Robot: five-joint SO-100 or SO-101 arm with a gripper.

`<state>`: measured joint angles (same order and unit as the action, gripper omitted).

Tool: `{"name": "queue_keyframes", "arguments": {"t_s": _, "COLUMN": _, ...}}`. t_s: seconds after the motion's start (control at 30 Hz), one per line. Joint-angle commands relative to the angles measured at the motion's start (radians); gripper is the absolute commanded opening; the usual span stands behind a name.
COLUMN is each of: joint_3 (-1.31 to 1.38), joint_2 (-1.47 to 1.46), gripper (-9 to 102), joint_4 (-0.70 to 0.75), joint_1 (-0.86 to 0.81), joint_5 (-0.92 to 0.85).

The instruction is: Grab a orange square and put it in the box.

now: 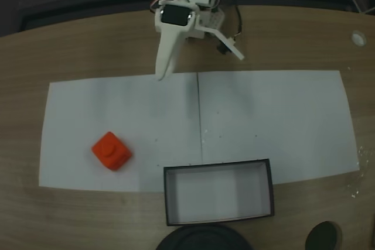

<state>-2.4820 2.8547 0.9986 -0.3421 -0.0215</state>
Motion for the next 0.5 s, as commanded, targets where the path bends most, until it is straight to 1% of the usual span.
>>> {"name": "queue_keyframes", "arguments": {"t_s": 0.0, "joint_3": 0.371, "joint_2": -0.459, "gripper": 33, "joint_4": 0.052, "joint_1": -0.054, "joint_5": 0.008}}
{"name": "queue_keyframes", "arguments": {"t_s": 0.1, "joint_3": 0.673, "joint_2": -0.815, "gripper": 33, "joint_4": 0.19, "joint_1": -0.101, "joint_5": 0.008}}
{"name": "queue_keyframes", "arguments": {"t_s": 0.23, "joint_3": 1.071, "joint_2": -1.203, "gripper": 33, "joint_4": 0.394, "joint_1": -0.144, "joint_5": 0.005}}
{"name": "queue_keyframes", "arguments": {"t_s": 0.37, "joint_3": 1.437, "joint_2": -1.483, "gripper": 33, "joint_4": 0.554, "joint_1": -0.17, "joint_5": 0.003}}
{"name": "queue_keyframes", "arguments": {"t_s": 0.47, "joint_3": 1.667, "joint_2": -1.64, "gripper": 33, "joint_4": 0.62, "joint_1": -0.186, "joint_5": 0.003}}
